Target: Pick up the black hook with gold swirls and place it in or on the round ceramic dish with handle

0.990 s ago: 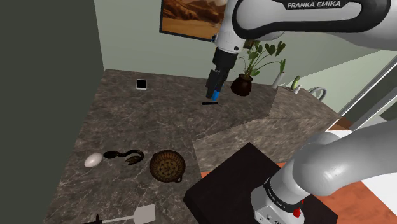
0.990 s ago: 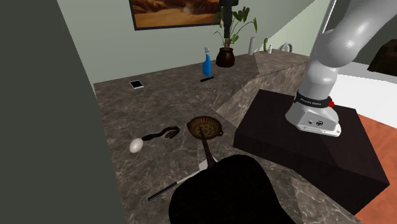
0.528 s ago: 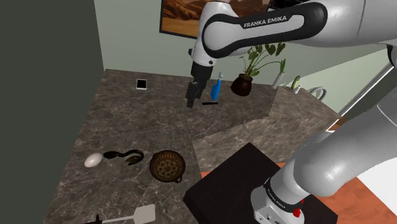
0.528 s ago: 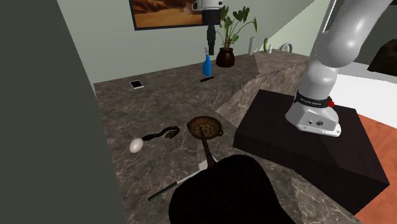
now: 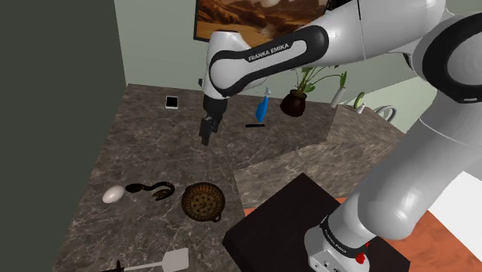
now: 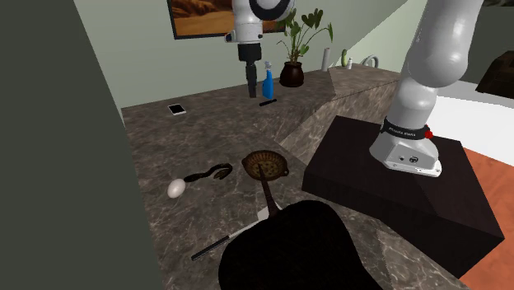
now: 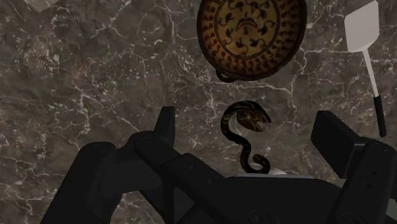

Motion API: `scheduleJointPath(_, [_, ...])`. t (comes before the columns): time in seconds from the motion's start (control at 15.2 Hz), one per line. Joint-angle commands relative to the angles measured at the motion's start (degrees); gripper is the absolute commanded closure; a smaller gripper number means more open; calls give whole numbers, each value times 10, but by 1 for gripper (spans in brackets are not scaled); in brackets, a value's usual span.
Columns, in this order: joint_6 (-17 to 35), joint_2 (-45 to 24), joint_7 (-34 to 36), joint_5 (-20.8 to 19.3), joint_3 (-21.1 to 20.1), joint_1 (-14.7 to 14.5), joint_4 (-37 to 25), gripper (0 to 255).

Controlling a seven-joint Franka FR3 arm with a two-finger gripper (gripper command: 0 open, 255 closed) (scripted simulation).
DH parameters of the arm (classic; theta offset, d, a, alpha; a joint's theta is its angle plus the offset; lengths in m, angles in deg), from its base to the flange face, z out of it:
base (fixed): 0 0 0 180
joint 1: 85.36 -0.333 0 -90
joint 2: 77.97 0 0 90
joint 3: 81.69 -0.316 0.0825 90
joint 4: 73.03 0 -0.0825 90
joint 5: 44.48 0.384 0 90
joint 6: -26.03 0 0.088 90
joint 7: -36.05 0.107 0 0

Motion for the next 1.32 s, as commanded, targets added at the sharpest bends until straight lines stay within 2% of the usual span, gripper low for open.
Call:
scheduleJointPath(0.0, [19, -40, -6, -8, -4, -5, -19, 0])
scheduleJointPath(0.66, [70, -252, -16, -66, -15, -52, -169, 0])
scheduleJointPath(1.25, [61, -449, -37, -111, -13, -110, -366, 0])
